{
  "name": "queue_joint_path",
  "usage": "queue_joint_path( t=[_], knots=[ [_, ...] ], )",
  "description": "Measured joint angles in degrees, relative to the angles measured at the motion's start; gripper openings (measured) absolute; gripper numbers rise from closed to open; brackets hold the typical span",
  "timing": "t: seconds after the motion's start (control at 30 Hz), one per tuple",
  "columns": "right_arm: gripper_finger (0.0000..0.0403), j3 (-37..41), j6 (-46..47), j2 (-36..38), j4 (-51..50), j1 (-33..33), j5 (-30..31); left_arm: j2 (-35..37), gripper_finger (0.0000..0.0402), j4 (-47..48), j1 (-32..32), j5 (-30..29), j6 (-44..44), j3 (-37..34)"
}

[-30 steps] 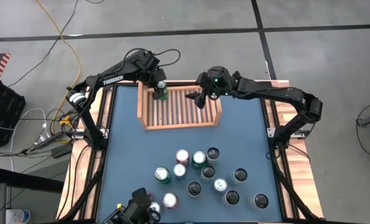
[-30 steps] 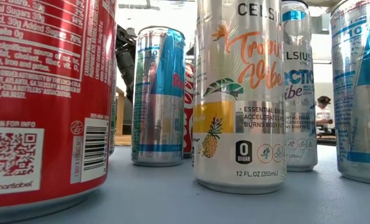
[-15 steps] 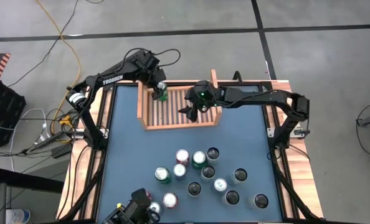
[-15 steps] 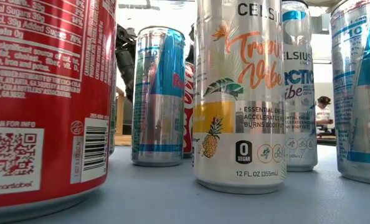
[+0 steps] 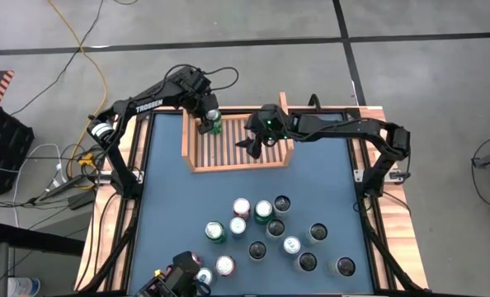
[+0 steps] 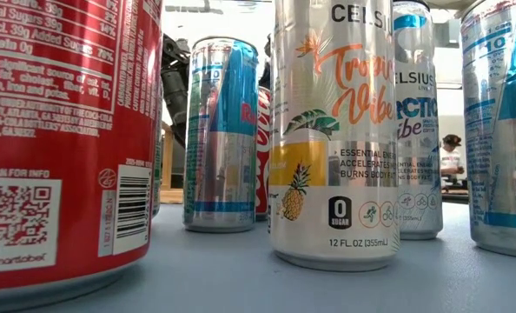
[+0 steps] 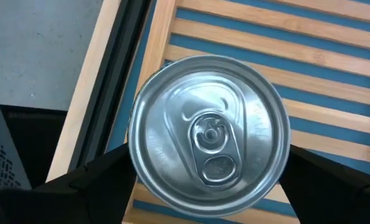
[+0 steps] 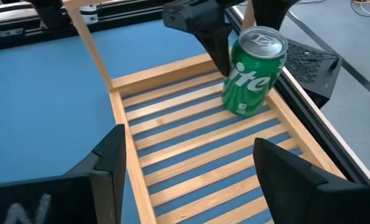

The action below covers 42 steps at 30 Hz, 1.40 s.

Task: Place canned beverage on shelf
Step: Adjust the green soda can on the shelf

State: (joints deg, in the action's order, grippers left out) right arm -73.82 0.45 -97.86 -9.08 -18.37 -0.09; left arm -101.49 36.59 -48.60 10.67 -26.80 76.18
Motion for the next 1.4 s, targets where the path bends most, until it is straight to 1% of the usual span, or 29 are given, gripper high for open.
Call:
queue_joint_path(
  t=[0.2,0.33,0.53,0.63,0.73,0.8,0.87,1.0,1.1,1.27,1.3,1.4],
  knots=[
    [0.0260,0.00,0.50,0.00,1.04,-0.62,0.01,0.00,0.0349,0.16,0.02,-0.45,-0.45,0.00],
    [0.0260,0.00,2.68,0.00,2.51,-1.65,0.47,0.78,0.0349,0.49,0.02,-0.87,-1.23,0.00],
    [0.0260,-0.27,2.75,-0.01,5.29,-2.54,8.11,3.81,0.0349,0.05,0.04,-2.02,-1.46,0.00],
    [0.0260,-2.64,1.99,-1.54,4.47,-2.47,12.18,6.17,0.0349,-0.01,0.04,-3.18,-1.23,0.00],
    [0.0260,-6.13,0.36,-3.51,-1.91,-2.74,17.68,9.42,0.0349,-0.01,0.11,-3.45,0.70,-0.02],
    [0.0260,-8.70,0.16,-4.52,-8.25,-3.79,21.04,12.09,0.0349,0.03,0.46,-3.46,2.89,-0.02],
    [0.0260,-11.07,0.19,-5.35,-14.20,-5.10,22.91,15.29,0.0349,0.56,0.75,-3.59,5.48,-0.02],
    [0.0260,-13.15,0.14,-6.57,-21.94,-7.06,25.39,21.92,0.0349,2.51,1.90,-3.86,11.38,-0.02],
    [0.0260,-13.29,0.12,-6.52,-25.25,-7.69,27.01,25.39,0.0349,6.10,2.93,-8.10,16.95,-0.04],
    [0.0260,-13.33,0.09,-6.34,-29.40,-8.79,27.27,28.04,0.0349,11.37,3.60,-20.89,30.33,-1.23],
    [0.0260,-13.33,0.09,-6.34,-30.27,-8.99,27.25,28.28,0.0349,12.67,3.63,-24.03,31.95,-1.66],
    [0.0260,-13.33,-0.14,-6.36,-31.49,-9.20,27.31,28.52,0.0349,13.77,3.64,-31.51,32.29,-3.75]
  ],
)
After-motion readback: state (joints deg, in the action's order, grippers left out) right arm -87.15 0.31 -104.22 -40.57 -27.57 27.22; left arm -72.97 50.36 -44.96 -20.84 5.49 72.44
